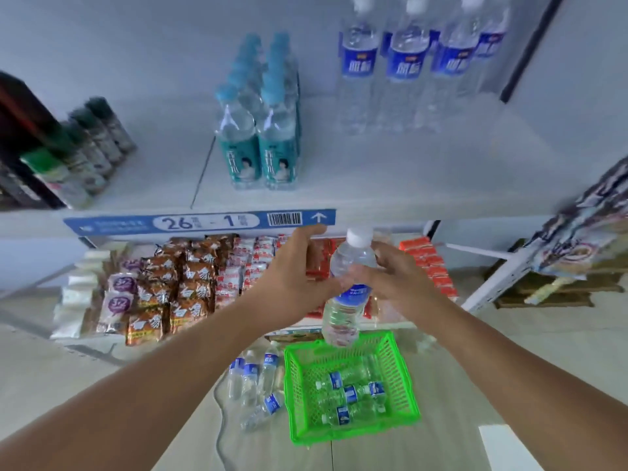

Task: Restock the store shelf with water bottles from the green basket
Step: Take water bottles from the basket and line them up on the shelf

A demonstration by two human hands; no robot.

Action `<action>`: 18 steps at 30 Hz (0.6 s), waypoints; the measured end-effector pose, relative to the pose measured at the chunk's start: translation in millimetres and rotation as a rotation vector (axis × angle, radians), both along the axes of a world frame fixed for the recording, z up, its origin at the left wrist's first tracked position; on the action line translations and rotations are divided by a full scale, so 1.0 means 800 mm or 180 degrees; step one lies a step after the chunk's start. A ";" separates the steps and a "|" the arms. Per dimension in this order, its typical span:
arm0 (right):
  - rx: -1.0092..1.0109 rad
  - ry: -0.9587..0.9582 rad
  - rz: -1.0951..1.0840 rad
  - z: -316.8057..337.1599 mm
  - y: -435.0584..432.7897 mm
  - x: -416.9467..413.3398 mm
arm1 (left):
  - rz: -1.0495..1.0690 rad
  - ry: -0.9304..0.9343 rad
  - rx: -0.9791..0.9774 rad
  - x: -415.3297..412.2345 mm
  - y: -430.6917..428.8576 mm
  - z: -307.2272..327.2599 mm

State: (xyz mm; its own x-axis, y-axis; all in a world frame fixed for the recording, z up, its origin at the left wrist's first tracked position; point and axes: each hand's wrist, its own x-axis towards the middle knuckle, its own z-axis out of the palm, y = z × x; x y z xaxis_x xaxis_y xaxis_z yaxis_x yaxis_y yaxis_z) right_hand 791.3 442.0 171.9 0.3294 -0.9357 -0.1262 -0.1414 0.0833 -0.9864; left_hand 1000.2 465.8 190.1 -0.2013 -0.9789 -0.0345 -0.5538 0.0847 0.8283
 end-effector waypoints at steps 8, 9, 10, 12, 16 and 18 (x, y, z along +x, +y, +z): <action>-0.0055 -0.0477 0.0045 0.138 -0.001 -0.004 | -0.0574 -0.0065 0.0396 -0.013 0.032 0.047; -0.0117 -0.0411 -0.0035 0.150 0.001 -0.007 | -0.0472 0.0003 0.0331 -0.018 0.031 0.053; -0.0177 -0.0335 -0.0106 0.162 0.003 -0.008 | -0.0377 0.0068 0.0259 -0.024 0.029 0.059; -0.0360 -0.0084 -0.0223 0.181 0.006 -0.011 | -0.0270 0.0072 0.0035 -0.038 0.020 0.068; -0.0700 0.0308 -0.0543 0.208 -0.002 -0.022 | -0.0089 0.0034 -0.0229 -0.069 -0.008 0.083; -0.0761 0.0454 -0.0628 0.217 -0.015 -0.031 | 0.0033 0.0012 -0.0313 -0.086 -0.027 0.090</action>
